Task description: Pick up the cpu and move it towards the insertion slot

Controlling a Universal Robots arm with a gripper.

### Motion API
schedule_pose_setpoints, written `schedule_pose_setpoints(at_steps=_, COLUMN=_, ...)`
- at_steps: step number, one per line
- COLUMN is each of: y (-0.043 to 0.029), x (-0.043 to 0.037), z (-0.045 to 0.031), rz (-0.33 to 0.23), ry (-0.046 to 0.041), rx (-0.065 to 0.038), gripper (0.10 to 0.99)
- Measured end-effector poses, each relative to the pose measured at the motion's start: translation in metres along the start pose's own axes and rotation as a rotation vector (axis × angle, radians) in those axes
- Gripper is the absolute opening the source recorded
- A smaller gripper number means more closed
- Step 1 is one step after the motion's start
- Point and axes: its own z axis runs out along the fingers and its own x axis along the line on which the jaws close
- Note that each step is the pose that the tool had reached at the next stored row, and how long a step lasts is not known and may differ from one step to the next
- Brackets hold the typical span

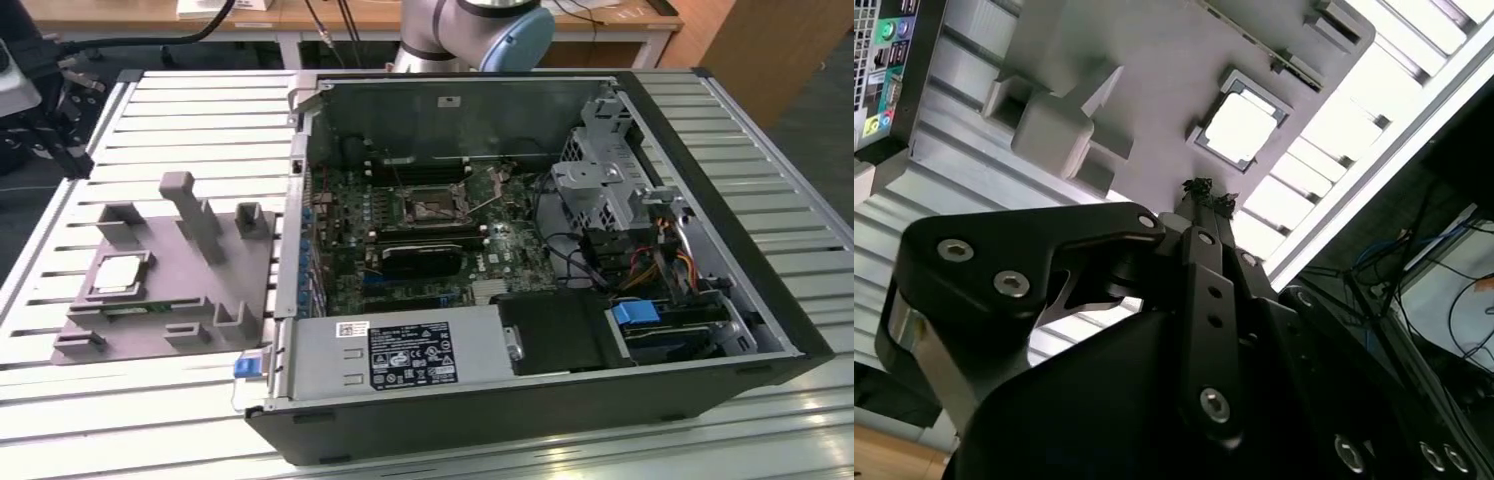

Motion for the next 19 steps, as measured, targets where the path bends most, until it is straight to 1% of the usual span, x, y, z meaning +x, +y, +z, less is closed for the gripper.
schedule_pose_setpoints(at_steps=7, y=-0.0003, x=0.0028, z=0.0098, rz=0.000, ry=-0.0077, rx=0.000, gripper=0.102)
schedule_pose_setpoints(at_steps=19, y=-0.0009, x=0.0069, z=0.0268, rz=0.000, ry=-0.0101, rx=0.000, gripper=0.102)
